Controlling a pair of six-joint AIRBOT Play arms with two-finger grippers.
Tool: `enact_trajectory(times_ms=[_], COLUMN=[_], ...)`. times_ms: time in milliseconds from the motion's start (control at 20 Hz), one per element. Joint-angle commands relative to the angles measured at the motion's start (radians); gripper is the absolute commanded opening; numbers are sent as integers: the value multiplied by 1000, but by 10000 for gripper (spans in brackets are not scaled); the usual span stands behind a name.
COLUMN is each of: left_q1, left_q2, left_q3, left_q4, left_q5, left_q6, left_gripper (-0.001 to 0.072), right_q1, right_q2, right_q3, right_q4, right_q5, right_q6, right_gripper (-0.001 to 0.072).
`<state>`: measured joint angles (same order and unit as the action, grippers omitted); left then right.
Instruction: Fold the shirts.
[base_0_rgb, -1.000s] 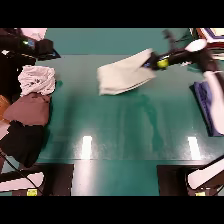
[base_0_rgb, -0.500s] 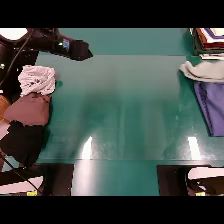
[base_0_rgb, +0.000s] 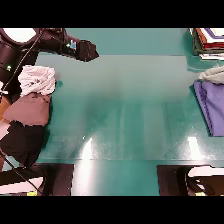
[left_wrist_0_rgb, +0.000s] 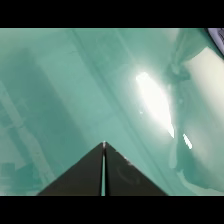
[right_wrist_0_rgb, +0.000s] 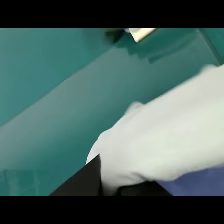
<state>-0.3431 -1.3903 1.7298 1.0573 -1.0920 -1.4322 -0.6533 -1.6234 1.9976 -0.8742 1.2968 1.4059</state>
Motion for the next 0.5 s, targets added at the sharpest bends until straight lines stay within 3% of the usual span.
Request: enact_trajectory(times_ms=[0, 300, 450], left_q1=[-2, -2, -2], left_q2=[-4, -4, -4], left_q3=[-4, -4, -4], left_q4=[2, 3, 6], left_q5=[-2, -28, -31], left_q6=[0, 0, 0], left_gripper=[28, 28, 28], right_q1=[-10, -70, -130], right_q2=[25, 169, 253], right_q3=[47, -207, -352], right_q4=[16, -3, -153], right_q5=[39, 115, 193], right_q6=[-10, -73, -72], right_gripper=[16, 16, 18])
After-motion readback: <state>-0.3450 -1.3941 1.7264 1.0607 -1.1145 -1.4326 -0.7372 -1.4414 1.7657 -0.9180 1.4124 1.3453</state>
